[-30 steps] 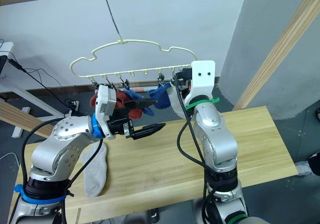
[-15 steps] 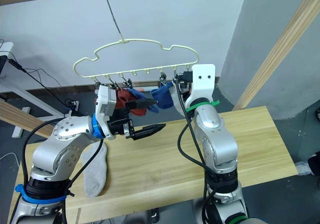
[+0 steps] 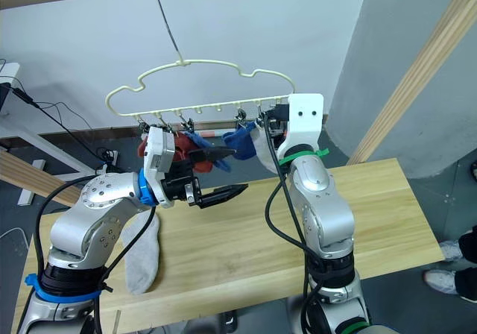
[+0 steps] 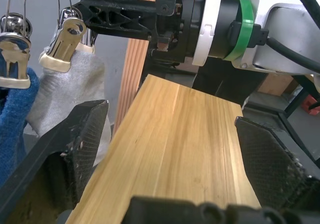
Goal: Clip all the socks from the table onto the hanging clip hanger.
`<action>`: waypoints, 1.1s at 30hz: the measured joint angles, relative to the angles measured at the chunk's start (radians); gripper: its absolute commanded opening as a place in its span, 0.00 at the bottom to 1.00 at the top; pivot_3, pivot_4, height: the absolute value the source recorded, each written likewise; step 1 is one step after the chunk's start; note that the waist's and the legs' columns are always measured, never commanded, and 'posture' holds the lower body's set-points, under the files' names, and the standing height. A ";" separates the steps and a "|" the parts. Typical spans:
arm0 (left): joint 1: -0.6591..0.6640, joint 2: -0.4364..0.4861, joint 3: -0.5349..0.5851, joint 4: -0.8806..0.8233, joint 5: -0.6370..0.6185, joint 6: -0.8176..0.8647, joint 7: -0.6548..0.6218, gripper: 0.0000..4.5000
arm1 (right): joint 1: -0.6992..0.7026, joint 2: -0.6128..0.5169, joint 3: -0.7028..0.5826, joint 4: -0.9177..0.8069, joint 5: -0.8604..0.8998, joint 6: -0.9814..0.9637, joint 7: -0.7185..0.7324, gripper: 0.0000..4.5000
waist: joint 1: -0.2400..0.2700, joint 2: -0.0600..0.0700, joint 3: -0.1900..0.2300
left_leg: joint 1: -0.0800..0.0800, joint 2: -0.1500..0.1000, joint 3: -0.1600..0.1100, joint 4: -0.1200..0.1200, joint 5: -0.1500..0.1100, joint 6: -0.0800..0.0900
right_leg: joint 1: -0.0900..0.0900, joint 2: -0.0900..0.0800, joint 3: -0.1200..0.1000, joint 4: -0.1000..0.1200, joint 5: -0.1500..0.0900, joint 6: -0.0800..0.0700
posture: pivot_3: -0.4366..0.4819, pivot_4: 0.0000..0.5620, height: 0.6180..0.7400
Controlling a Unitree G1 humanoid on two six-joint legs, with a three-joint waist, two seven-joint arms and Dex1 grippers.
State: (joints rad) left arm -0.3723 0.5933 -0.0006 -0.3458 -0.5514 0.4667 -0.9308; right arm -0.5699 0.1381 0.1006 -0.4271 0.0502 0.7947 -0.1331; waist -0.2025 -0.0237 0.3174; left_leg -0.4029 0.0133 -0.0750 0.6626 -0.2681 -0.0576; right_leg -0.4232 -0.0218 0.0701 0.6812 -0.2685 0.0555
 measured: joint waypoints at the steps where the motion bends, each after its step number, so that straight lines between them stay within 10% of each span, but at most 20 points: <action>1: 0.000 0.000 -0.002 0.000 0.000 0.000 -0.001 1.00 | 0.000 0.000 0.000 0.000 0.000 0.000 0.000 0.45 | 0.000 0.000 0.000 | 0.000 0.000 0.000 0.000 0.000 0.000 | 0.000 0.000 0.000 0.000 0.000 0.000 | 0.15 0.49 0.98; 33: -0.010 -0.008 -0.015 0.022 0.005 -0.016 -0.004 1.00 | -0.001 0.002 -0.009 -0.042 0.069 0.065 -0.043 0.45 | -0.014 0.000 0.000 | 0.000 0.000 0.000 0.000 0.000 0.000 | 0.000 0.000 0.000 0.000 0.000 0.000 | 0.13 0.49 0.98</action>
State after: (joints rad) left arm -0.3823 0.5856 -0.0157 -0.3243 -0.5460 0.4503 -0.9348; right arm -0.5706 0.1406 0.0914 -0.4695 0.1196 0.8593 -0.1763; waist -0.2169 -0.0237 0.3173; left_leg -0.4029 0.0134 -0.0752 0.6628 -0.2681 -0.0576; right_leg -0.4232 -0.0218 0.0703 0.6814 -0.2685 0.0555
